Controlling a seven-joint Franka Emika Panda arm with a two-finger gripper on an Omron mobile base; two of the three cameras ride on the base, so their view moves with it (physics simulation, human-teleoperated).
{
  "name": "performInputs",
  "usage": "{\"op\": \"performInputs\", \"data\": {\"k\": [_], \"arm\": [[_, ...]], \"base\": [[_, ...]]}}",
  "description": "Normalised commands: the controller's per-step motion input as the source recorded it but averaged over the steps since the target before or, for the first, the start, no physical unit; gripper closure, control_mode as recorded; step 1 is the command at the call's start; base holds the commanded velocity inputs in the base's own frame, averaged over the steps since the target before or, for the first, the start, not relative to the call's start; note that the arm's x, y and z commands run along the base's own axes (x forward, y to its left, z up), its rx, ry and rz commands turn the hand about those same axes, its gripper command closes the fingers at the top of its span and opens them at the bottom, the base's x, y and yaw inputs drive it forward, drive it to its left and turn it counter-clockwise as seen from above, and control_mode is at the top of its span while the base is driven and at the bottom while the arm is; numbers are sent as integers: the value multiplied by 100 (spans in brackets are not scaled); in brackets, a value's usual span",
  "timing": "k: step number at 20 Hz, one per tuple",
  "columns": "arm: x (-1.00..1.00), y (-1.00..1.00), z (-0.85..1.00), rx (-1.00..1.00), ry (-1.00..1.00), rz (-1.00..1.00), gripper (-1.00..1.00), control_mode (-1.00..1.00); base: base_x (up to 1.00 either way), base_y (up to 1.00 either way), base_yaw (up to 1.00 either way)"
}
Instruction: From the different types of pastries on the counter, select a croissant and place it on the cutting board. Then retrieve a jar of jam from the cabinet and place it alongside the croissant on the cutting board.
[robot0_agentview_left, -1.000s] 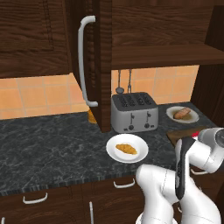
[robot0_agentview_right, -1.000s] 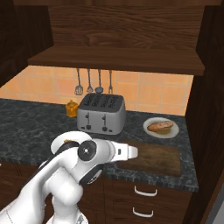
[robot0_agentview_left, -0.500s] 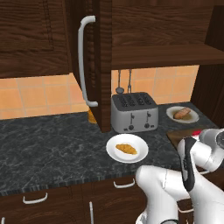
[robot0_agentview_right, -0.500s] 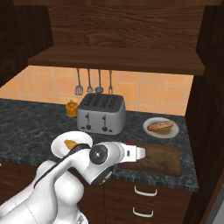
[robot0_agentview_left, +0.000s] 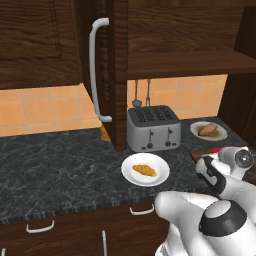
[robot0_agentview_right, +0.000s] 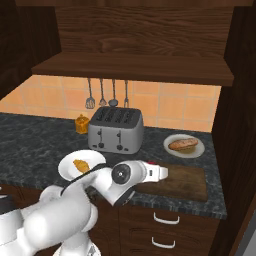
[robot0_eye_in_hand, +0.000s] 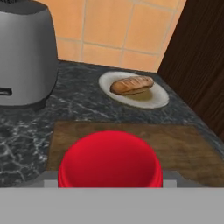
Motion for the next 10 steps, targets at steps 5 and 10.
{"op": "performInputs", "data": {"k": [5,10], "arm": [[26,-16,-55,14,2,0,100,-100],[18,-19,-11,1,0,0,100,-100]], "base": [[0,0,0],[0,0,0]]}}
